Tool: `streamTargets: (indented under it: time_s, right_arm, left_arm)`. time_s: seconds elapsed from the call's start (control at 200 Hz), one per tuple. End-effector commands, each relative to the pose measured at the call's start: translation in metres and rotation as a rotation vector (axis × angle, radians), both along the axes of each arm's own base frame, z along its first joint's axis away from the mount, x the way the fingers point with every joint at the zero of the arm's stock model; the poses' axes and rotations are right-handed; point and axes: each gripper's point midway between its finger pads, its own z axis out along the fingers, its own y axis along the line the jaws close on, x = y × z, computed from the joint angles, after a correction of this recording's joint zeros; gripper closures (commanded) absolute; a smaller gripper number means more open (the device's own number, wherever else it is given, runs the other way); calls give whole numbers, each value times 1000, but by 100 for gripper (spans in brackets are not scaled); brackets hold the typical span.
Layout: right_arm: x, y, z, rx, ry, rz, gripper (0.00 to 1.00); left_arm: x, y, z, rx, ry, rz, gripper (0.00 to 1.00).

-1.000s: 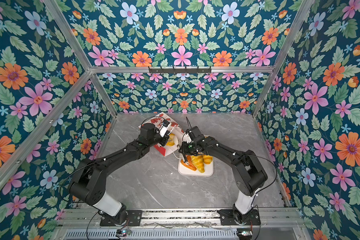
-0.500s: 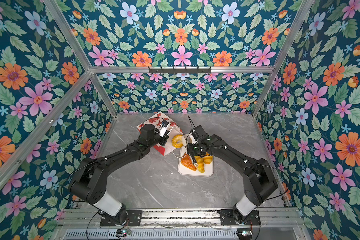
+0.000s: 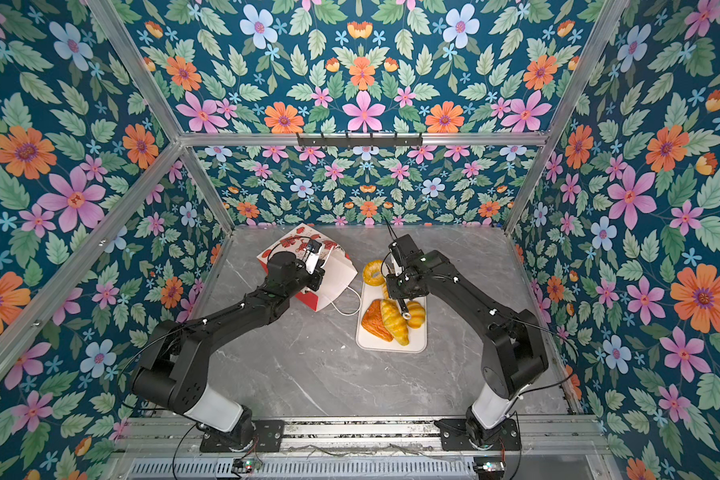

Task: Take the fake bread out of the paper bag
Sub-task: 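Carry the yellow ring bread over the tray with the right tongs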

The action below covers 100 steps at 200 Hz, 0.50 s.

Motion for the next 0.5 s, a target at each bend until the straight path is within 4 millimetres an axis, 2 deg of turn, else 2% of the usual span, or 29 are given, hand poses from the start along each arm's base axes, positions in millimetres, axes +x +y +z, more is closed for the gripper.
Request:
streamTargets:
  time_s: [0.0,0.175,0.32,0.495]
  right_arm:
    - [0,-4,-7,-60,35,40,100]
    - [5,0,-10,-89,70,75,100]
    - [10,1,-9,-119,79,103,100]
    - [11,-1,-17,-151,98,112,100]
  left_arm:
    - [4,11,13,-37,-46,39,100]
    - [0,26,14,-54,-56,63,100]
    - [-3,32,14,-68,-63,68,100]
    - [-3,35,13,-76,-62,68,100]
